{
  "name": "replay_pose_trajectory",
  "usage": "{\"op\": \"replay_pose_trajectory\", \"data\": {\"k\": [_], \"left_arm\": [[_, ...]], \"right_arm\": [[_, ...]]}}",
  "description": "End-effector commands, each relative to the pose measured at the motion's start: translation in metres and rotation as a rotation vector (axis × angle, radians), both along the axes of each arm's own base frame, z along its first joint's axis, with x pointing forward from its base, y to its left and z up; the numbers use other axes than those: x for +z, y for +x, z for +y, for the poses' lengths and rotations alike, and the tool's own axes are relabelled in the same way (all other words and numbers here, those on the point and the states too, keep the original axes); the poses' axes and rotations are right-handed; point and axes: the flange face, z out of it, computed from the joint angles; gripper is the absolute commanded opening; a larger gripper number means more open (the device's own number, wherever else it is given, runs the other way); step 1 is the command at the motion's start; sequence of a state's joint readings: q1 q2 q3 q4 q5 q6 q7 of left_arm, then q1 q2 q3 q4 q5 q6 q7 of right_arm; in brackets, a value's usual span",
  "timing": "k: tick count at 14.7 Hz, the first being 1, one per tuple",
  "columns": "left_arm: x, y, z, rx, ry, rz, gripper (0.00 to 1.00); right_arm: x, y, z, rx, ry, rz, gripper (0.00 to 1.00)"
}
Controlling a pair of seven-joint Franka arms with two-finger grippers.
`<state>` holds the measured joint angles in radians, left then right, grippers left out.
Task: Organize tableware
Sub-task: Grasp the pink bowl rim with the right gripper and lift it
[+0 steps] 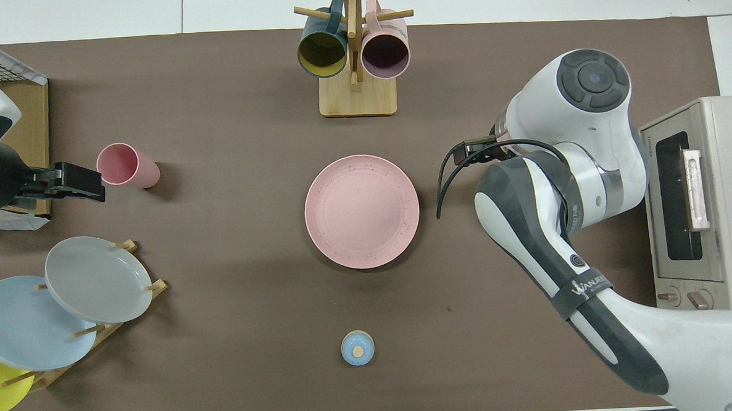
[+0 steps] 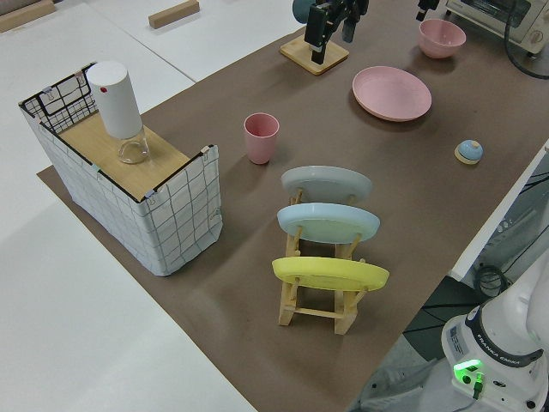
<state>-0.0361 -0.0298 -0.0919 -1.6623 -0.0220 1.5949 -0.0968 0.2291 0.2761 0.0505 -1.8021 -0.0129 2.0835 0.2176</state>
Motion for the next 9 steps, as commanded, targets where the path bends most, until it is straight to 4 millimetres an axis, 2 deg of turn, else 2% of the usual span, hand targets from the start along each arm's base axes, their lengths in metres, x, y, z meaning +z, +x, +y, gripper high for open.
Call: {"op": "replay_pose_trajectory", "data": {"k": [1,2,4,6,7,8,9], "left_arm": [[0.005,-0.004,-0.002,0.006,-0.011,-0.015,1.0],[0.004,-0.004,-0.002,0.005,-0.011,-0.015,1.0],[0.004,-0.004,-0.002,0.005,-0.012,-0.018,1.0],[0.005,-0.003,-0.002,0.005,-0.013,-0.025,1.0],[0.005,-0.003,-0.002,0.005,-0.013,-0.025,1.0],[0.004,-0.002,-0.002,0.005,-0.013,-0.025,1.0],[0.004,-0.001,-0.001,0.005,-0.013,-0.027,1.0]], "right_arm": [[-0.015,-0.02,-0.006,-0.012,-0.002,0.027,1.0],[-0.021,-0.026,-0.008,-0.013,-0.002,0.027,1.0],[-0.033,-0.038,-0.008,-0.009,-0.003,0.027,0.88],[-0.045,-0.044,-0.01,-0.001,-0.008,0.037,0.83],[-0.046,-0.045,-0.01,0.008,-0.019,0.043,0.73],[-0.047,-0.046,-0.01,0.01,-0.021,0.041,0.57],[-0.053,-0.048,-0.012,0.01,-0.023,0.045,0.48]]}}
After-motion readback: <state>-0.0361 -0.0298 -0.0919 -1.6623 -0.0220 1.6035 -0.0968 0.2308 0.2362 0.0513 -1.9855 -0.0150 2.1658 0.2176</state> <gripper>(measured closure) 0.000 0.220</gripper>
